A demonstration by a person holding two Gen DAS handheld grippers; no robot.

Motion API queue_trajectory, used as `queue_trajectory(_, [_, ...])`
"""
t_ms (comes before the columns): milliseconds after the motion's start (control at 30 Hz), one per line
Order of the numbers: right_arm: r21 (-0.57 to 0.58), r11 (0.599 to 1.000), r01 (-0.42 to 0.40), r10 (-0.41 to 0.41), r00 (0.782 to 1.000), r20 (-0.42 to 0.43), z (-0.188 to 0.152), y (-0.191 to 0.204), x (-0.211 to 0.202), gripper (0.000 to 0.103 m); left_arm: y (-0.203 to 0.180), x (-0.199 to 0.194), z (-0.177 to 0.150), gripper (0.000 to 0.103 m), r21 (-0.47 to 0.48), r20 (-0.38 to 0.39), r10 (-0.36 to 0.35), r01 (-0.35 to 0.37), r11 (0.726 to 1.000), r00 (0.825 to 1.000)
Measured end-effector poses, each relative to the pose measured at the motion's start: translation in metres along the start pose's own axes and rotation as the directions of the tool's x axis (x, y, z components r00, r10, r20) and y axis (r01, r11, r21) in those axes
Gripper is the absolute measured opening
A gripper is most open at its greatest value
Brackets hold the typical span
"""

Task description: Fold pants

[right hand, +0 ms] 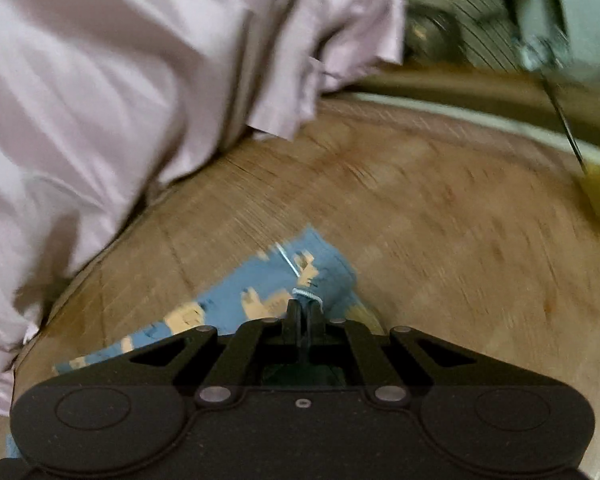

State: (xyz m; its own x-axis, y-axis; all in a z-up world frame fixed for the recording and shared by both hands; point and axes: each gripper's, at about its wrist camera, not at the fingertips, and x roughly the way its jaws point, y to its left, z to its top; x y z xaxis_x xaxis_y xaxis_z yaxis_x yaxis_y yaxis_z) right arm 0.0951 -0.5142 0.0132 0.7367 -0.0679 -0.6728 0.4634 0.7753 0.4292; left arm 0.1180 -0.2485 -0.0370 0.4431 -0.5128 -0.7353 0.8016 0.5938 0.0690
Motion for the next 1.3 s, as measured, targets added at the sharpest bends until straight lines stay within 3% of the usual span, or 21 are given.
queue_trajectory(100, [0.047, 0.999, -0.021, 0.021, 1.0, 0.004, -0.01, -0.008, 0.003, 0.013, -0.003, -0.001, -0.015, 0.0, 0.029, -0.004, 0.002, -0.002, 1.0, 1.0])
queue_trajectory(167, [0.068, 0.997, -0.026, 0.026, 1.0, -0.001, -0.008, -0.013, 0.007, 0.031, -0.004, 0.001, -0.015, 0.0, 0.034, -0.01, 0.006, -0.005, 0.999, 1.0])
queue_trajectory(233, [0.099, 0.995, -0.02, 0.021, 1.0, -0.007, -0.006, -0.016, 0.01, 0.04, -0.002, 0.003, -0.014, 0.0, 0.037, -0.017, 0.005, -0.005, 0.999, 1.0])
queue_trajectory(333, [0.134, 0.991, -0.003, 0.002, 1.0, 0.003, -0.003, -0.025, 0.007, 0.036, 0.002, 0.004, -0.011, 0.0, 0.023, -0.019, -0.002, 0.002, 1.0, 1.0])
queue_trajectory(367, [0.124, 0.992, 0.018, -0.018, 1.0, 0.002, -0.003, -0.025, 0.009, 0.019, 0.002, 0.005, -0.012, 0.0, 0.027, -0.019, -0.006, 0.006, 1.0, 1.0])
queue_trajectory(400, [0.097, 0.994, 0.049, -0.048, 0.999, -0.009, -0.003, -0.024, 0.012, 0.009, 0.001, 0.004, -0.013, 0.0, 0.036, -0.019, -0.008, 0.008, 0.999, 1.0])
queue_trajectory(433, [0.064, 0.995, 0.081, -0.079, 0.997, -0.022, -0.005, -0.023, 0.016, 0.008, 0.0, 0.001, -0.014, 0.0, 0.049, -0.023, -0.013, 0.014, 0.999, 1.0])
queue_trajectory(500, [0.008, 0.997, 0.083, -0.083, 0.997, -0.007, -0.007, -0.023, 0.016, 0.01, 0.002, 0.004, -0.016, 0.002, 0.062, -0.032, -0.037, 0.039, 0.997, 0.999])
queue_trajectory(567, [-0.08, 0.988, 0.133, -0.132, 0.991, 0.021, -0.008, -0.017, 0.013, 0.037, 0.01, 0.0, -0.018, 0.006, 0.02, -0.039, -0.074, 0.075, 0.997, 0.996])
queue_trajectory(633, [-0.181, 0.97, 0.163, -0.151, 0.985, 0.077, -0.011, -0.008, 0.005, 0.043, 0.027, -0.011, -0.022, 0.022, -0.063, -0.03, -0.11, 0.108, 0.992, 0.993])
queue_trajectory(667, [-0.234, 0.958, 0.163, -0.144, 0.985, 0.094, -0.012, -0.002, 0.002, 0.043, 0.037, -0.02, -0.026, 0.026, -0.1, -0.018, -0.11, 0.107, 0.989, 0.994])
queue_trajectory(767, [-0.394, 0.914, 0.099, -0.069, 0.994, 0.09, -0.023, 0.022, 0.0, 0.041, 0.072, -0.048, -0.044, 0.032, -0.19, 0.008, -0.03, 0.03, 0.981, 1.0])
queue_trajectory(833, [-0.438, 0.898, 0.034, -0.018, 0.999, 0.04, -0.031, 0.034, 0.006, 0.041, 0.104, -0.062, -0.062, 0.032, -0.266, -0.025, 0.074, -0.078, 0.961, 0.997])
queue_trajectory(967, [-0.462, 0.887, -0.01, -0.012, 0.999, -0.044, -0.051, 0.044, 0.026, 0.039, 0.161, -0.076, -0.1, 0.032, -0.417, -0.121, 0.226, -0.256, 0.872, 0.967])
queue_trajectory(1067, [-0.534, 0.845, 0.031, -0.042, 0.999, -0.009, -0.06, 0.053, 0.03, 0.04, 0.19, -0.091, -0.127, 0.031, -0.476, -0.194, 0.29, -0.349, 0.807, 0.937])
queue_trajectory(1133, [-0.56, 0.828, -0.002, -0.004, 1.0, -0.009, -0.061, 0.059, 0.028, 0.041, 0.196, -0.106, -0.142, 0.031, -0.482, -0.204, 0.288, -0.353, 0.802, 0.935])
queue_trajectory(1200, [-0.614, 0.784, -0.09, 0.092, 0.995, -0.029, -0.061, 0.078, 0.026, 0.05, 0.196, -0.118, -0.152, 0.032, -0.456, -0.222, 0.275, -0.349, 0.819, 0.935])
queue_trajectory(1233, [-0.642, 0.752, -0.151, 0.144, 0.988, -0.063, -0.061, 0.093, 0.03, 0.056, 0.194, -0.123, -0.154, 0.032, -0.448, -0.238, 0.268, -0.35, 0.823, 0.934])
queue_trajectory(1300, [-0.674, 0.678, -0.293, 0.249, 0.954, -0.165, -0.059, 0.128, 0.043, 0.06, 0.196, -0.136, -0.154, 0.032, -0.455, -0.204, 0.243, -0.311, 0.834, 0.948])
